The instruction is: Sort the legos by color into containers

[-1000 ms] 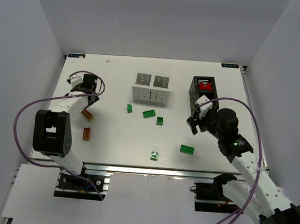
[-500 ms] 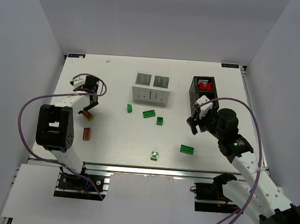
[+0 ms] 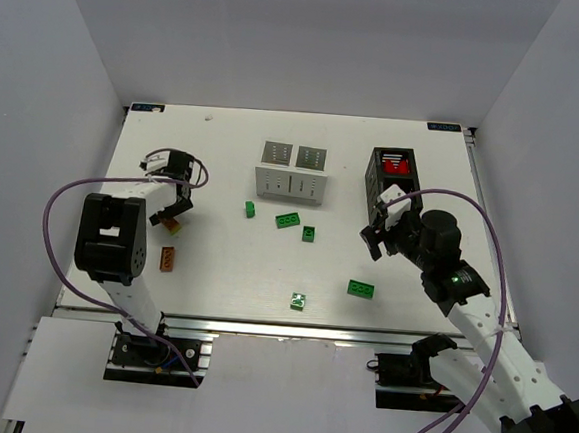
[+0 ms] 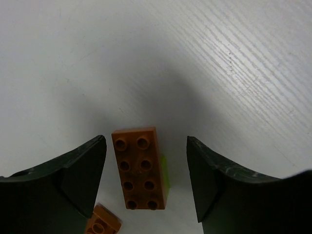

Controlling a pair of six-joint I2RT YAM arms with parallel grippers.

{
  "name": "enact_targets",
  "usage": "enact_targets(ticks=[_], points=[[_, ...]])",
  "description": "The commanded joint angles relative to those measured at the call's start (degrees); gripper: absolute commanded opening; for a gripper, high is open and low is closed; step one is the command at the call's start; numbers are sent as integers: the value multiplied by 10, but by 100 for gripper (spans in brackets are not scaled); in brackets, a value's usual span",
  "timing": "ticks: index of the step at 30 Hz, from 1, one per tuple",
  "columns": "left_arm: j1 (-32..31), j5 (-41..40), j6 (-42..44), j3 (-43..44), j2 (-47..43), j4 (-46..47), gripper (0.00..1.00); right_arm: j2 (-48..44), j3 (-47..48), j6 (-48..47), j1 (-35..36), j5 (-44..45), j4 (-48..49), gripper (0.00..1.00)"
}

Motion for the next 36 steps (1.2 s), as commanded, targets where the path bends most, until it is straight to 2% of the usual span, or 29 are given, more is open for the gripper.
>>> enact_targets(ticks=[1, 6, 14, 18, 23, 25, 27, 28, 29, 31, 32, 36], points=[[9, -3, 8, 12, 6, -6, 77, -13, 16, 1, 4, 1, 23, 85], [17, 19, 18, 8, 10, 3, 71, -13, 16, 0, 4, -1, 23, 86], [17, 40, 24, 7, 1, 7, 53, -10, 16, 0, 4, -3, 23, 86], [17, 58, 30, 8, -2, 10, 48, -9, 16, -1, 4, -4, 23, 86], [17, 102, 50, 6, -23, 23, 44, -7, 16, -1, 4, -6, 23, 86], [16, 125, 58, 5, -31, 30, 39, -6, 16, -1, 4, -8, 23, 86], [17, 180, 76, 2, -47, 48, 34, -6, 16, -1, 5, -13, 23, 86], [16, 208, 95, -3, -54, 55, 27, -3, 16, 1, 5, -16, 22, 86], [14, 271, 106, -6, -67, 66, 23, -1, 16, 1, 4, -21, 21, 86], [11, 340, 121, -14, -82, 96, 19, 5, 19, 6, 5, -40, 16, 86], [10, 421, 129, -24, -90, 109, 13, 8, 20, 10, 4, -51, 10, 86], [-4, 562, 138, -40, -123, 165, 1, 23, 24, 32, 5, -152, -5, 86]])
